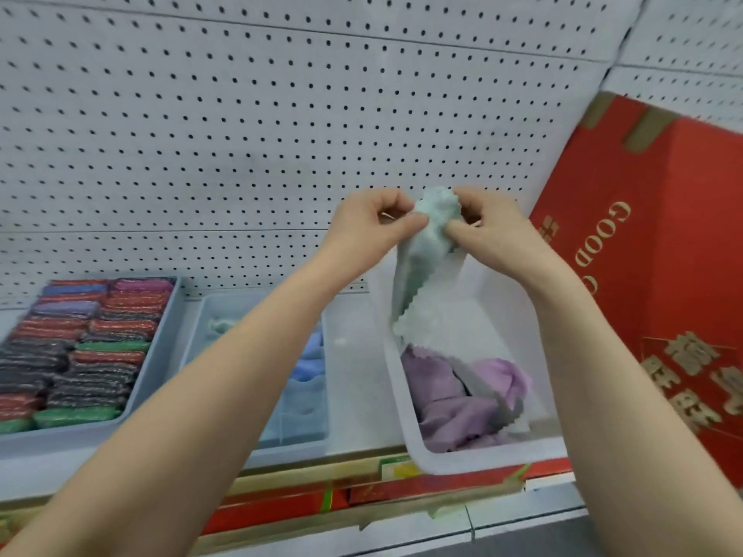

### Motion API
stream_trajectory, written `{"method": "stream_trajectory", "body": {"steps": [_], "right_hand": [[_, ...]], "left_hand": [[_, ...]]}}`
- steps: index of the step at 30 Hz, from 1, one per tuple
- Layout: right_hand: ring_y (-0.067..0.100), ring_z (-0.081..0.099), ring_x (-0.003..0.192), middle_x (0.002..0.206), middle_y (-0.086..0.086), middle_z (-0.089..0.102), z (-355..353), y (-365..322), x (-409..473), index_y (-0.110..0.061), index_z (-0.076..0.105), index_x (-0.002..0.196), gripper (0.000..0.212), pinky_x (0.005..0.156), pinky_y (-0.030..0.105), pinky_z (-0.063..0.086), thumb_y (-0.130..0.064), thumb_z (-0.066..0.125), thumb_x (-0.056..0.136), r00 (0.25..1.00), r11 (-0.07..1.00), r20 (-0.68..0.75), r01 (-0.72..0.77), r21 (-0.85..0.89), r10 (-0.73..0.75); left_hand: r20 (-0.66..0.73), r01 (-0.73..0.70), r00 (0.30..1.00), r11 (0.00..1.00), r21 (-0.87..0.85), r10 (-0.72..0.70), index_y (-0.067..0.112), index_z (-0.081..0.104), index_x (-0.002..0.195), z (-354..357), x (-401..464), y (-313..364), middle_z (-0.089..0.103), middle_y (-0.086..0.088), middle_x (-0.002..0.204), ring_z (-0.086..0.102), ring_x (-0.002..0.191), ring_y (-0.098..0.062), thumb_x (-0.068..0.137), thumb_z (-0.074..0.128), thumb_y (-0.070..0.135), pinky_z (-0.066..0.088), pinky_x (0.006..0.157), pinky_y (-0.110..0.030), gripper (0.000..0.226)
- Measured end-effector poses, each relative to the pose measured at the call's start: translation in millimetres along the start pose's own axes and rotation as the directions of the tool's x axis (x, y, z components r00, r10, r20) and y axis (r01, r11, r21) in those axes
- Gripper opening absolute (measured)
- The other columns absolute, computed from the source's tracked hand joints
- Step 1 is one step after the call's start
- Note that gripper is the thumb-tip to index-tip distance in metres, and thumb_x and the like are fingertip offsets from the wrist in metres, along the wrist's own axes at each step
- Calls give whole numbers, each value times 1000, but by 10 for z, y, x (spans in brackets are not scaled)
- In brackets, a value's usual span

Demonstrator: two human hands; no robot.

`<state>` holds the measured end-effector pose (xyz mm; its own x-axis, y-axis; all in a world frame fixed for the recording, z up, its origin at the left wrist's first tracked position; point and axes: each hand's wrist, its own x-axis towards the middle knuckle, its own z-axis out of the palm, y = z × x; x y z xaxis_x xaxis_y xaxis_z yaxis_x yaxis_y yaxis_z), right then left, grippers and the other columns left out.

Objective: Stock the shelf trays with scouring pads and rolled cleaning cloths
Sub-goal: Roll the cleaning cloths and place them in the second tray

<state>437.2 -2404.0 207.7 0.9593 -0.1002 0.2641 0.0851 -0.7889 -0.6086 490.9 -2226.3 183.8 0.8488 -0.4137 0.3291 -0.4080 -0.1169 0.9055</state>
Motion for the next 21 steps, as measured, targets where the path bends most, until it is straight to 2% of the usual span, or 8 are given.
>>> {"method": "stream_trajectory", "body": {"steps": [3,6,8,10,12,15,19,21], "right_hand": [[32,58,71,70,10,62,128,-30,70,-11,59,77,9,62,40,47,-20,55,76,998,968,-52,-51,-244,40],[33,59,70,65,11,60,249,1,99,-11,59,70,7,62,38,48,-15,55,75,994,957,-95,-87,-278,63],[25,58,70,67,5,63,262,24,117,-19,65,76,10,65,34,47,-14,57,79,990,980,-95,-119,-158,105],[17,54,69,68,-3,61,264,22,119,-26,68,83,15,66,30,43,-14,59,84,986,985,-81,-140,97,148],[12,51,70,72,-4,60,269,-30,117,-28,69,81,15,66,27,40,-16,62,89,985,946,-84,-122,301,153],[15,49,76,83,2,61,288,-100,133,-27,69,79,16,67,30,39,-22,62,93,985,915,-74,-113,387,153],[21,53,72,83,6,65,333,-207,123,-20,71,87,13,65,37,43,-26,63,94,989,861,11,-132,492,145],[17,56,68,80,4,66,342,-260,95,-15,73,90,14,64,33,47,-28,67,92,987,832,105,-157,532,119]], "left_hand": [[-73,-53,996,996,-73,48,31,60,71,-197,11,132,57,12,74,51,63,-17,86,68,26,45,65,-32,18],[-173,-47,984,998,-37,40,39,60,69,-434,-35,112,56,18,74,48,66,-16,87,64,30,44,66,-34,20],[-243,-25,970,1000,-13,22,37,60,72,-615,-76,31,58,17,76,50,70,-13,88,62,29,44,71,-32,18],[-277,6,961,1000,-16,-11,32,61,77,-781,-116,-65,59,14,76,52,74,-9,90,61,25,43,76,-29,15],[-300,46,952,997,-59,-61,26,62,80,-892,-160,-144,58,10,73,50,70,-7,93,60,18,40,72,-25,15],[-332,90,936,992,-91,-116,22,63,81,-977,-233,-180,56,8,69,47,64,-5,95,60,14,39,63,-18,16],[-307,95,945,993,-72,-113,22,67,87,-1060,-296,-241,58,3,75,50,72,-11,91,64,23,42,70,-30,6],[-283,84,955,996,-34,-90,22,70,90,-1075,-327,-267,63,4,81,56,77,-10,87,68,28,46,76,-30,7]]}}
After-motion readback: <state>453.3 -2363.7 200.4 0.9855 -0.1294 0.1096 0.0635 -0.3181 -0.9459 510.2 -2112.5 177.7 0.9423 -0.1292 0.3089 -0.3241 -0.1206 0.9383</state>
